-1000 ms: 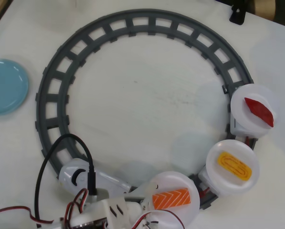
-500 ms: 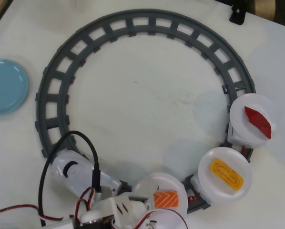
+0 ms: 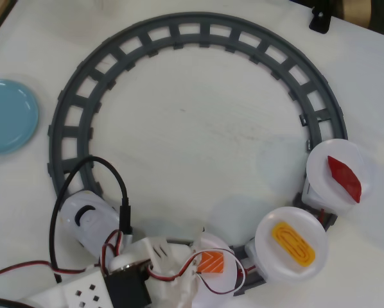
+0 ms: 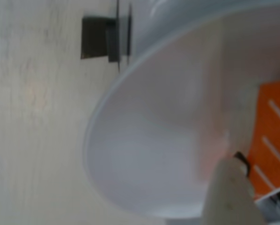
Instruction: Pick up the sushi from the Shinkansen and put it on the blue dish
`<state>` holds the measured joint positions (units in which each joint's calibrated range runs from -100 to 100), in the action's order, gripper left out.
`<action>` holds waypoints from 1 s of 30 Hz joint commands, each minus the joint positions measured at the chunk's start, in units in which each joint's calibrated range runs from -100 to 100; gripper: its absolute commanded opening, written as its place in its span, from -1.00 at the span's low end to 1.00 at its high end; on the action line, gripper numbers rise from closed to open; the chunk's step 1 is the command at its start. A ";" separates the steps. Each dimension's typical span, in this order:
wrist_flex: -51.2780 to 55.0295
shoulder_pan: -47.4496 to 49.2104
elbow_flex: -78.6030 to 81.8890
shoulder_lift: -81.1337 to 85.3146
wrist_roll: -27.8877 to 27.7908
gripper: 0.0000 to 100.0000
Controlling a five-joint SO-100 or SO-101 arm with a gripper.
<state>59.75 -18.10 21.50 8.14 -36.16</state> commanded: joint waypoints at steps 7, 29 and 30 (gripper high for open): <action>-1.11 2.52 1.31 -3.20 1.96 -0.45; 11.04 7.10 -26.37 -2.79 4.00 -0.95; 12.82 8.68 -28.89 -3.04 4.21 -0.95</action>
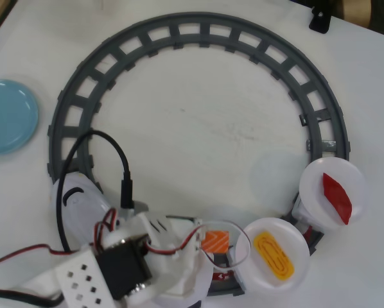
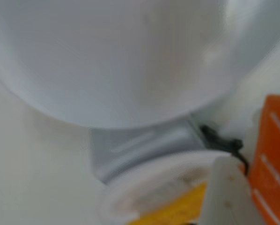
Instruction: Pick up the sushi from the Shinkansen and put it on the blue dish
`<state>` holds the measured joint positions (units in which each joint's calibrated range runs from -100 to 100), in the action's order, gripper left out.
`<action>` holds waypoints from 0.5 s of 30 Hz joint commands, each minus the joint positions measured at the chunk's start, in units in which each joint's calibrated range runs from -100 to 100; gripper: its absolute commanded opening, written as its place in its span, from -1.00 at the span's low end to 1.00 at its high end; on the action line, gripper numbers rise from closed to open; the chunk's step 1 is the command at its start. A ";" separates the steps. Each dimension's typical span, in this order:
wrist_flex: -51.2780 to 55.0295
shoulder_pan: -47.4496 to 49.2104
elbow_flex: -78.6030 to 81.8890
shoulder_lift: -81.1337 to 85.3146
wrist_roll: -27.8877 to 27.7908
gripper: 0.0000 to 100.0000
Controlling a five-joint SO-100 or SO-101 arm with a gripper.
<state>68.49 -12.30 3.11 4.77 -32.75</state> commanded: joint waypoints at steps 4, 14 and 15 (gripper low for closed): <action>8.84 10.80 -16.37 0.34 3.04 -0.95; 9.26 39.24 -7.80 0.00 10.73 -0.95; 8.58 42.32 -6.99 -0.08 11.36 -0.95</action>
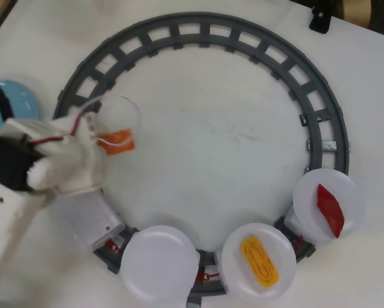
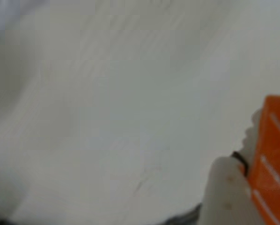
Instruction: Pick up the sushi from the Shinkansen and put it on the blue dish
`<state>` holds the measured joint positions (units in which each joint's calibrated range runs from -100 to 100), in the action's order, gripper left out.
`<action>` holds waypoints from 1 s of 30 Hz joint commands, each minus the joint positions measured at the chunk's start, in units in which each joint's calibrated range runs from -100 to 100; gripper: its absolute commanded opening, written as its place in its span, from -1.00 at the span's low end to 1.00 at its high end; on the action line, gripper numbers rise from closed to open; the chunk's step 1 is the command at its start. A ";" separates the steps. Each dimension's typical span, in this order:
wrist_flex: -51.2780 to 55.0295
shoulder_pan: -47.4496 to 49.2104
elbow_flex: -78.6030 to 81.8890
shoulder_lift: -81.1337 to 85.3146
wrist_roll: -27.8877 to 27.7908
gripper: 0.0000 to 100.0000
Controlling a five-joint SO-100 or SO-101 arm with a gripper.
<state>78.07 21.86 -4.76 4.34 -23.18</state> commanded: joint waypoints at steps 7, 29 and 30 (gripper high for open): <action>-5.50 21.89 2.05 -8.70 4.14 -0.95; -5.75 31.57 -27.97 -37.32 6.60 -0.95; -5.75 32.27 -28.43 -37.90 6.65 -0.95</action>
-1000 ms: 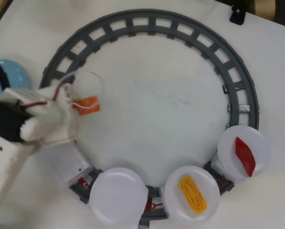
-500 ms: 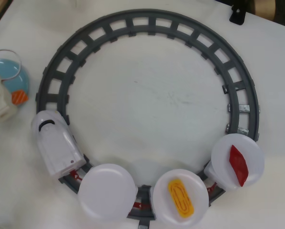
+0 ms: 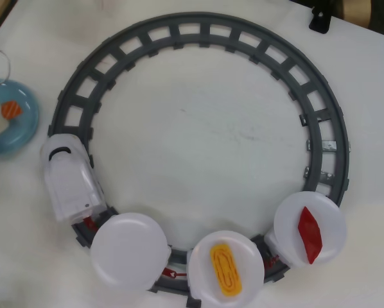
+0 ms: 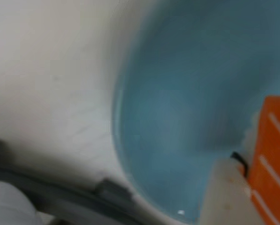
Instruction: Pick up the sushi from the Shinkansen and put it on the blue dish
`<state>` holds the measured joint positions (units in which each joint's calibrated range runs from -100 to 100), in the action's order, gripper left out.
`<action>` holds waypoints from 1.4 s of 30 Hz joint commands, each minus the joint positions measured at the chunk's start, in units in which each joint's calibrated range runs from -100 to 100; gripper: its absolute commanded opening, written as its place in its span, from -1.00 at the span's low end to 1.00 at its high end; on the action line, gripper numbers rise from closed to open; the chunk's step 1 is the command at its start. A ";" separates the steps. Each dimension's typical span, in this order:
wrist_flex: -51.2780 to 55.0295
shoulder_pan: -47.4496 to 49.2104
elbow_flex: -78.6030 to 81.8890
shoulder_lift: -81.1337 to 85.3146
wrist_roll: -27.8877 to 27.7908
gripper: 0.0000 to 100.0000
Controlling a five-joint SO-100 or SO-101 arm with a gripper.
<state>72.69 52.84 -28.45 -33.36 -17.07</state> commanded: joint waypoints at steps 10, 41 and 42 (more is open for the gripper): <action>-0.46 4.73 -5.09 -2.68 0.75 -0.77; 0.22 1.65 22.95 35.89 5.93 -0.53; -1.48 1.74 28.00 39.21 6.82 -0.53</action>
<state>74.79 54.31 -12.53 -6.62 -12.21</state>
